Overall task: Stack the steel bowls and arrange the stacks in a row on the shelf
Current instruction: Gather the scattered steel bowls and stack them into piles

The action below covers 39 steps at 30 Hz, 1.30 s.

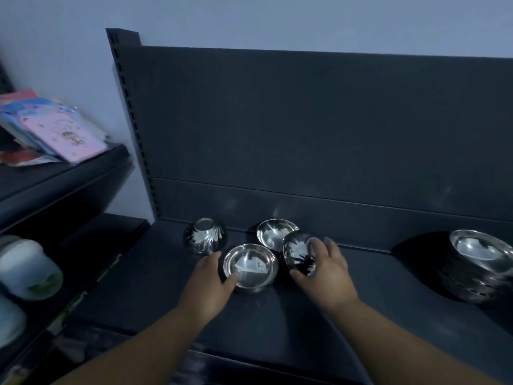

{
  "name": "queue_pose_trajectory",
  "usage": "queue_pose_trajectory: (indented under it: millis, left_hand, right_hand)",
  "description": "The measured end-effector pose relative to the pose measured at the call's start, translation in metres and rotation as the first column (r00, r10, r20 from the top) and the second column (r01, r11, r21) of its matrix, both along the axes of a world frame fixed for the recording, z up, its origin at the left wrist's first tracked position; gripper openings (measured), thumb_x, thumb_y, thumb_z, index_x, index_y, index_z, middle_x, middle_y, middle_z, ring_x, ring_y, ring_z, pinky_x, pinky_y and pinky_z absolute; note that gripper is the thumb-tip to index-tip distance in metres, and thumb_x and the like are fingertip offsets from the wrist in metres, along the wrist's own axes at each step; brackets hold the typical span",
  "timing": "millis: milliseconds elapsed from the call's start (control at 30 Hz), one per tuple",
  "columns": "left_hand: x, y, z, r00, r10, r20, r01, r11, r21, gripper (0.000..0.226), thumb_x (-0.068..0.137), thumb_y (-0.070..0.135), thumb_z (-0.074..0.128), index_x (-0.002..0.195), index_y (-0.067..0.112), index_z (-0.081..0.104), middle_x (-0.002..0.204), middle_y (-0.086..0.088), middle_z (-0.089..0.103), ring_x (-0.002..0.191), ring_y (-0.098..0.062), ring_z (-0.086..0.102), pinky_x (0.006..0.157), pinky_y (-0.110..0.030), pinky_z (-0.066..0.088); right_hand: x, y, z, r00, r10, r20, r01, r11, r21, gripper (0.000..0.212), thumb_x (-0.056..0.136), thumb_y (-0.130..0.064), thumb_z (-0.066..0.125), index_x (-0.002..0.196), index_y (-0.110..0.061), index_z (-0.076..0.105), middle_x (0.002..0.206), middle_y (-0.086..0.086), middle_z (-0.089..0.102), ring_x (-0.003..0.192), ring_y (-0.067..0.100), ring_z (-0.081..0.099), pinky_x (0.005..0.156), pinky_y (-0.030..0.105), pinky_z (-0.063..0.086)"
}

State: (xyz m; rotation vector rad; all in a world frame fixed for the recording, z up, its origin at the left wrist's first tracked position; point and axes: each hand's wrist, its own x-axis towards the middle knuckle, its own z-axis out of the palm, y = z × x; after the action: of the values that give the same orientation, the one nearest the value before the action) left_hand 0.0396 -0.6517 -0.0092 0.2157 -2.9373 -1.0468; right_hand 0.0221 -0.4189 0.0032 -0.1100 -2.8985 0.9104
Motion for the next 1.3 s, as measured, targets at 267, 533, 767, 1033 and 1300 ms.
queue_pose_trajectory:
  millis: [267,533,767,1033,1300]
  left_hand:
    - [-0.025,0.012,-0.006,0.992,0.125,0.015,-0.126,0.989,0.077,0.041,0.091,0.022,0.056,0.131,0.013,0.05,0.128,-0.006,0.056,0.116,-0.022,0.054,0.099,-0.028,0.04]
    - [-0.039,0.0,-0.014,0.996,0.081,0.025,-0.083,0.992,0.1,0.037,0.092,0.02,0.051,0.129,0.019,0.055,0.124,0.0,0.063,0.113,-0.016,0.057,0.097,-0.027,0.043]
    - [-0.04,-0.01,-0.009,1.0,-0.023,0.005,0.022,0.991,0.131,0.038,0.09,0.024,0.058,0.128,0.018,0.056,0.125,-0.001,0.063,0.113,-0.017,0.058,0.096,-0.026,0.044]
    - [-0.033,-0.028,0.051,0.909,-0.3,-0.288,0.343,0.932,0.113,0.058,0.09,0.026,0.062,0.141,0.039,0.038,0.135,0.024,0.035,0.125,0.008,0.032,0.1,-0.001,0.02]
    - [-0.03,-0.058,0.08,0.744,-0.614,-0.266,0.631,0.776,-0.027,0.051,0.09,0.02,0.062,0.127,0.052,0.046,0.131,0.03,0.048,0.116,0.027,0.035,0.094,0.006,0.024]
  right_hand:
    - [-0.032,0.007,-0.01,0.995,0.079,0.056,-0.076,0.996,-0.054,0.111,0.064,-0.043,0.085,0.149,-0.043,0.014,0.161,-0.009,-0.004,0.149,0.025,0.005,0.116,0.038,0.026]
    - [-0.033,0.003,-0.014,0.999,0.015,0.04,-0.015,1.0,-0.018,0.108,0.063,-0.041,0.081,0.149,-0.041,0.017,0.158,0.002,0.013,0.141,0.031,0.025,0.112,0.039,0.035]
    - [-0.012,-0.003,0.015,0.992,-0.123,-0.031,0.116,0.976,-0.182,0.109,0.056,-0.043,0.083,0.146,-0.033,0.023,0.149,-0.003,0.031,0.13,0.021,0.043,0.105,0.036,0.043]
    - [0.002,-0.051,0.063,0.993,0.07,0.095,-0.021,0.901,-0.433,0.106,0.047,-0.037,0.089,0.139,-0.03,0.037,0.122,-0.008,0.059,0.109,0.012,0.061,0.095,0.032,0.053]
    - [0.003,-0.065,0.078,0.882,0.36,0.303,-0.109,0.782,-0.614,0.095,0.048,-0.032,0.087,0.135,-0.039,0.05,0.119,-0.005,0.069,0.108,0.013,0.067,0.098,0.035,0.053]
